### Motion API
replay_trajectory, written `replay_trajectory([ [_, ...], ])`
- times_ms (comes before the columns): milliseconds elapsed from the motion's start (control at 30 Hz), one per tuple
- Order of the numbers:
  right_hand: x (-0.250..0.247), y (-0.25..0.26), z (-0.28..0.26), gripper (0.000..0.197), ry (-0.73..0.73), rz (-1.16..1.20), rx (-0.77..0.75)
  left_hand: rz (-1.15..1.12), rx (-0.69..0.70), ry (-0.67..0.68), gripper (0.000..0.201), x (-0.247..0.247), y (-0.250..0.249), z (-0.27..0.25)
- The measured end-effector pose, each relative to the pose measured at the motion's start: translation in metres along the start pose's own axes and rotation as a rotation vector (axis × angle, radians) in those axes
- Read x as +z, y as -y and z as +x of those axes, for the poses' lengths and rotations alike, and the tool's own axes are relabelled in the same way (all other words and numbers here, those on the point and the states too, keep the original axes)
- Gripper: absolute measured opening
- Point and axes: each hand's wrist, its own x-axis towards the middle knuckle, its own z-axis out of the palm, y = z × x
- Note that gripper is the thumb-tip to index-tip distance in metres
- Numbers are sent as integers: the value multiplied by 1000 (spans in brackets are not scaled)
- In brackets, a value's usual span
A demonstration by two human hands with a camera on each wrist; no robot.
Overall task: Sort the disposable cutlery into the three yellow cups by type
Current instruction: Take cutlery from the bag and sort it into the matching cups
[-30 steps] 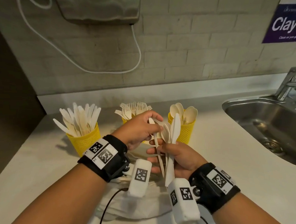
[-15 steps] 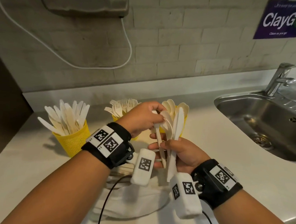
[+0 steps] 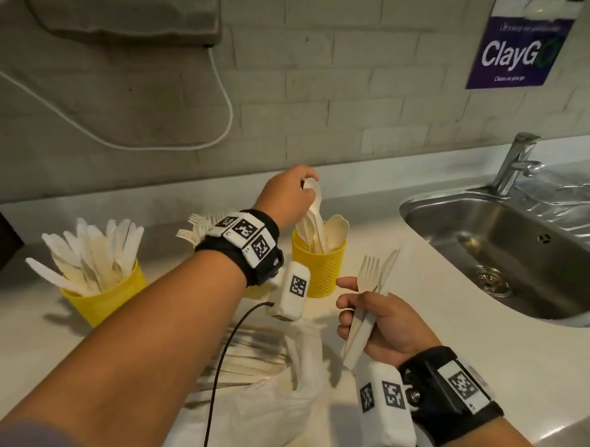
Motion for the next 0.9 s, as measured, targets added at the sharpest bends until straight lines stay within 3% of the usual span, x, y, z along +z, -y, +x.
replay_trajectory([
  [167, 2, 1, -3, 28, 24, -4, 25, 147, -76, 135, 42, 19, 17, -8],
  [267, 8, 0, -2, 34, 62, -18, 61, 186, -61, -60, 58, 1, 13, -24],
  [333, 14, -2, 1, 37, 89, -17, 68, 76, -4, -252, 56, -11, 8, -47],
  [367, 17, -3, 4, 37, 105, -16, 72, -9, 20, -255, 53, -13, 7, -61],
  [400, 22, -5, 5, 35, 122, -17, 81, -100, 30, -160, 51, -13, 5, -77],
  [467, 31, -8, 10, 19, 172, -41, 101, -215, -1, 167, 50, -7, 5, -106],
  [500, 36, -11, 12, 12, 207, -63, 114, -212, -5, 251, 47, -4, 10, -115],
  [533, 43, -13, 14, 9, 240, -79, 131, -193, -9, 241, 43, -4, 15, -118],
  [633, 56, -19, 20, 18, 253, -78, 147, -235, -14, 15, 35, -28, 29, -113],
  [733, 64, -20, 26, 17, 165, -69, 91, -352, -2, -331, 42, -73, 35, -103],
  [800, 65, -19, 28, 16, 119, -45, 59, -305, 25, -526, 40, -102, 41, -95],
  [900, 64, -18, 26, 14, 72, -80, 32, -197, 64, -652, 33, -117, 53, -82],
])
